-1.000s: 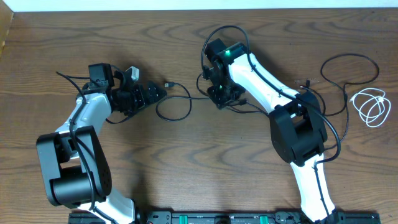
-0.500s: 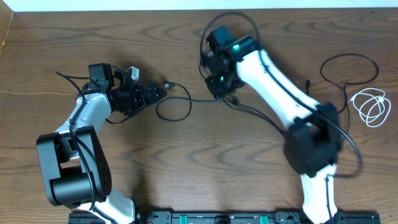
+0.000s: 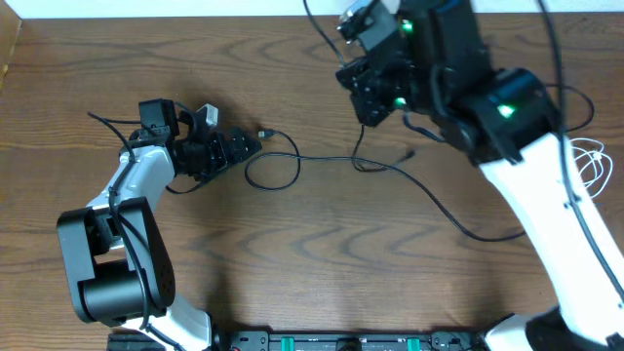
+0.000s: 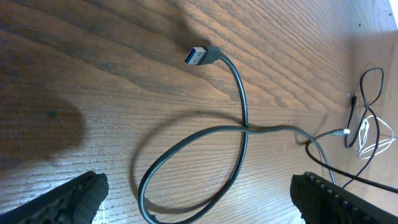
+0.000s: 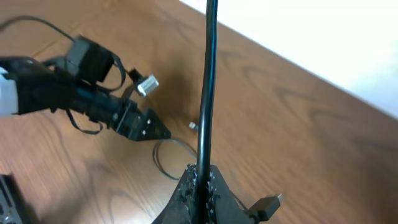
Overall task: Untangle cables
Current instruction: 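Pull the black cable up and right toward the far right corner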
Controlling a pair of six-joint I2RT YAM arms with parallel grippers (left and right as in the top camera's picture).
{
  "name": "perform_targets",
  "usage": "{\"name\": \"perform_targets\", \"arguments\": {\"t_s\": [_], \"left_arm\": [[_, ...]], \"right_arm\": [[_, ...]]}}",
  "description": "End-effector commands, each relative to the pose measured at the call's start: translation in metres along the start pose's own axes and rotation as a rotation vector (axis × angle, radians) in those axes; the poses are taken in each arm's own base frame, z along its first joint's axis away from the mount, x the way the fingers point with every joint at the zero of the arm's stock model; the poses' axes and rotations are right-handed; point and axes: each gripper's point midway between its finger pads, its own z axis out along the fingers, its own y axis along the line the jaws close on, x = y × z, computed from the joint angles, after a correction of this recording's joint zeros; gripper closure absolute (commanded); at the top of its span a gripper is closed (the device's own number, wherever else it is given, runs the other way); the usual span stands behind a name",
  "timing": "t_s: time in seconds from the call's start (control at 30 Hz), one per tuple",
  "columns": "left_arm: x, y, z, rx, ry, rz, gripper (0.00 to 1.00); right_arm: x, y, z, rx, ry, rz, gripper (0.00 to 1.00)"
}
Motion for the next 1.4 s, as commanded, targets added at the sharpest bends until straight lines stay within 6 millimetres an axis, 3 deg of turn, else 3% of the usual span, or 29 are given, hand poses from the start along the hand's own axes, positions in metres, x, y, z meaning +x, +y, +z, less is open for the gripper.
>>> {"name": "perform_targets", "arguments": {"t_s": [0.0,0.17,0.27,0.47,0.6,0.8,0.97,1.07,1.27,1.37], "left_arm": [[-0.001,0.005,0.001,-0.012,0.002,-0.006,0.02],[-0.001,0.005,0.001,-0.012,0.002,-0.005,0.01],[-0.001,0.005,0.001,-0.012,0.002,-0.005,0.01],[-0.001,0.005,0.001,-0.012,0.002,-0.005,0.02],[-0.001,0.005,0.001,-0.012,0.002,-0.005,0.02],[-0.001,0.005,0.001,-0.012,0.002,-0.005,0.02],[-0.001,0.005,0.001,-0.012,0.002,-0.005,0.02],[-0.001,0.005,0.001,-0.012,0.002,-0.006,0.02],[-0.001,0.005,0.001,-0.012,0.002,-0.005,0.02],[-0.001,0.005,0.001,-0.012,0.002,-0.005,0.02]], "right_arm": [[-0.008,-0.013,-0.019,0.095,-0.038,-0.019,0.99],[-0.018,-0.032,-0.037,0.195,-0.095,0.062,0.99],[-0.034,-0.04,-0.045,0.178,-0.181,0.216,0.99],[-0.079,-0.036,-0.07,-0.105,-0.359,0.375,0.99],[-0.092,-0.046,-0.092,-0.238,-0.406,0.458,0.99],[-0.087,-0.071,-0.105,-0.232,-0.413,0.535,0.99],[-0.088,-0.061,-0.112,-0.335,-0.392,0.563,0.99],[-0.086,-0.066,-0.11,-0.278,-0.408,0.444,0.99],[-0.054,-0.12,-0.096,0.057,-0.358,0.536,0.99],[-0.035,-0.16,-0.102,0.307,-0.342,0.568,0.99]]}}
